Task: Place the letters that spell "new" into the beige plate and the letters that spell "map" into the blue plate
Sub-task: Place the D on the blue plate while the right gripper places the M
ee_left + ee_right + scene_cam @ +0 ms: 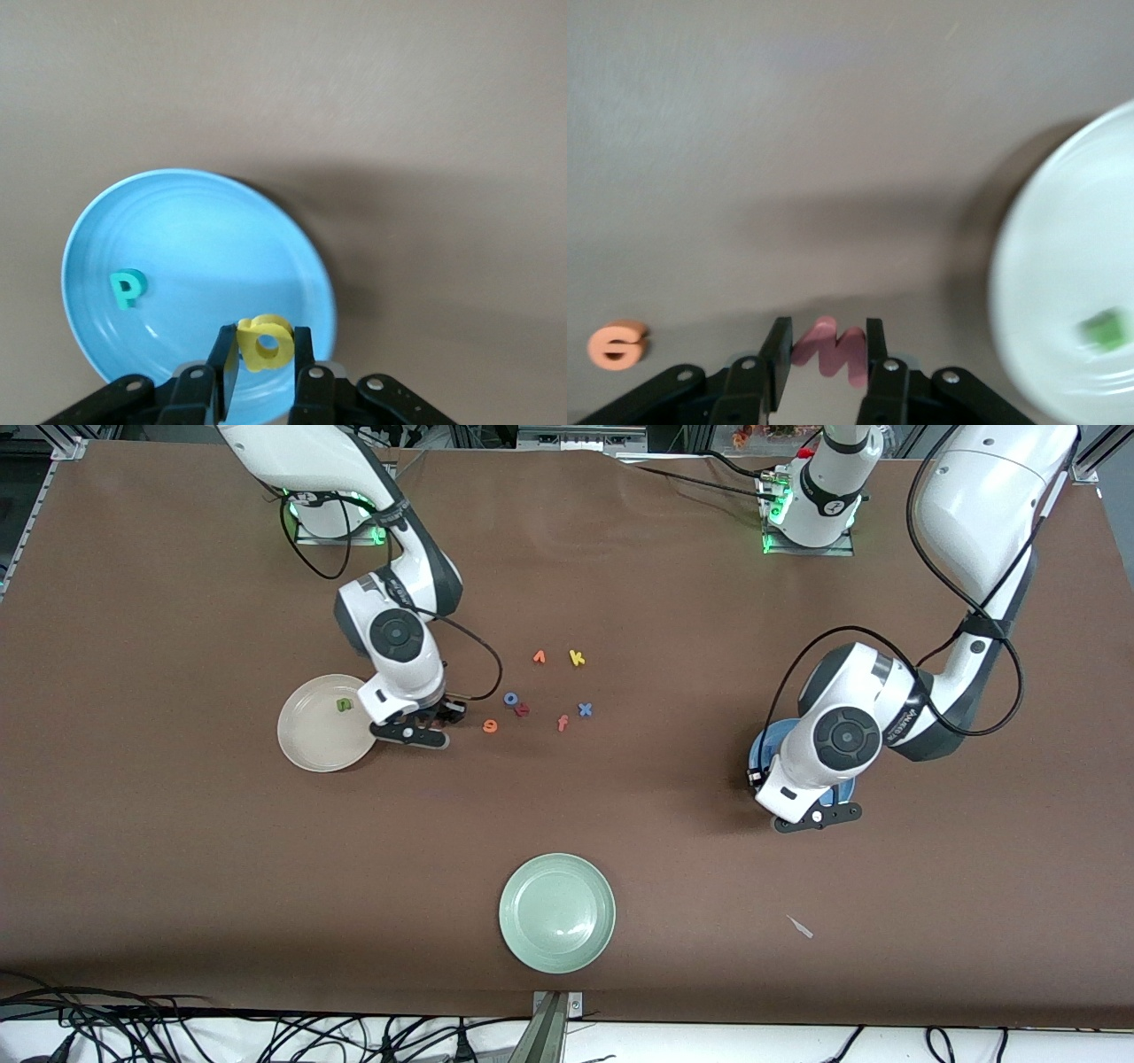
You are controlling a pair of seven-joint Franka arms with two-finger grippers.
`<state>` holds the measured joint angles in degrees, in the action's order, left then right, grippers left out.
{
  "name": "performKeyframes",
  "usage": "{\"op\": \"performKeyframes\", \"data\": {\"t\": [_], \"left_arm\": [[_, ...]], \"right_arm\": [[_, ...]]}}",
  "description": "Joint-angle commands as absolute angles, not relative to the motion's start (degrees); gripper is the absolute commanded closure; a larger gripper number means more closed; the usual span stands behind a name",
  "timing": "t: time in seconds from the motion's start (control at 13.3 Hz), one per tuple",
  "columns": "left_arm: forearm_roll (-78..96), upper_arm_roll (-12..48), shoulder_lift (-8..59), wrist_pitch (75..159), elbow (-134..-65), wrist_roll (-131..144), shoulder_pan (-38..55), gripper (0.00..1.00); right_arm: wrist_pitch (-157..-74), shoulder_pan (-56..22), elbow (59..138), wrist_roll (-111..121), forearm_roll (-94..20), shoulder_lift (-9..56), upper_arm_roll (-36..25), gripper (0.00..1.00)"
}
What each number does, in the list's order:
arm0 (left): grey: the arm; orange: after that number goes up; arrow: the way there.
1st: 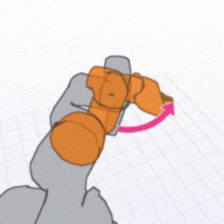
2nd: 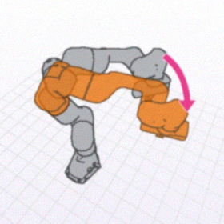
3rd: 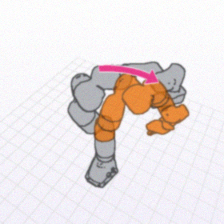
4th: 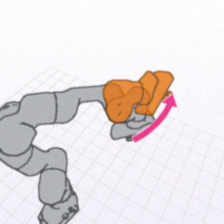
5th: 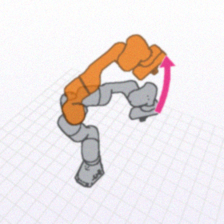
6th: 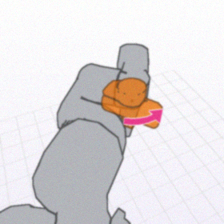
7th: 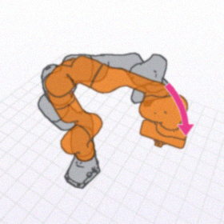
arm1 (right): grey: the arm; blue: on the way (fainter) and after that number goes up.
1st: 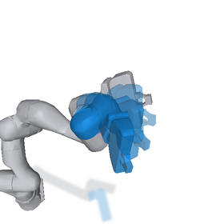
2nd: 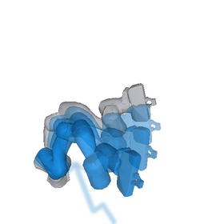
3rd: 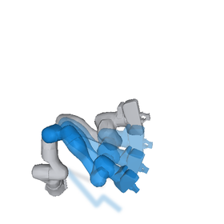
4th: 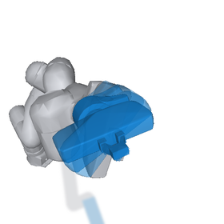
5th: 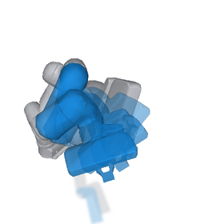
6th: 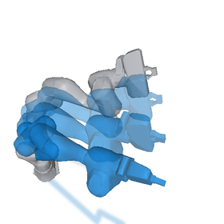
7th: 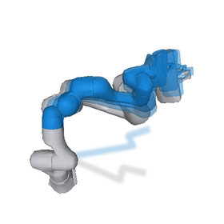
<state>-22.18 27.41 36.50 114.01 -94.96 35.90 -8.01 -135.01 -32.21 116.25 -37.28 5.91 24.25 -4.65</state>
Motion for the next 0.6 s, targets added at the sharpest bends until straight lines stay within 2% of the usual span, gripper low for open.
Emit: {"op": "performKeyframes", "data": {"t": [0.0, 0.15, 0.23, 0.3, 0.38, 0.45, 0.53], "left_arm": [[-26.1, 27.8, 39.1, 114.3, -95.6, 30.2, -10.6, 0.96], [-26.3, 27.7, 39.5, 114.4, -95.5, 27.6, -11.4, 0.94], [-26.3, 27.7, 39.8, 114.4, -95.3, 27.5, -11.5, 0.87], [-26.3, 27.7, 40.1, 114.4, -94.9, 27.5, -11.6, 0.59], [-26.3, 27.7, 40.2, 114.8, -94.8, 27.5, -11.6, 0.22], [-26.3, 27.7, 40.2, 115.5, -94.7, 27.5, -11.9, 0.0], [-26.3, 27.7, 39.9, 115.5, -94.5, 27.5, -12.0, 0.0]], "right_arm": [[-131.2, -32.1, 117.8, -28.0, 5.8, 21.2, -8.0, 0.83], [-132.1, -32.1, 122.7, -22.0, 5.9, 17.7, -11.3, 0.83], [-134.3, -32.1, 125.5, -19.7, 5.9, 16.5, -12.9, 0.83], [-137.6, -32.1, 128.8, -17.9, 5.9, 15.6, -14.1, 0.83], [-140.9, -32.1, 131.5, -16.4, 5.9, 15.3, -15.4, 0.82], [-143.2, -32.1, 133.0, -15.7, 5.8, 15.4, -16.3, 0.79], [-143.9, -32.1, 133.2, -16.2, 5.8, 15.5, -16.3, 0.49]]}}
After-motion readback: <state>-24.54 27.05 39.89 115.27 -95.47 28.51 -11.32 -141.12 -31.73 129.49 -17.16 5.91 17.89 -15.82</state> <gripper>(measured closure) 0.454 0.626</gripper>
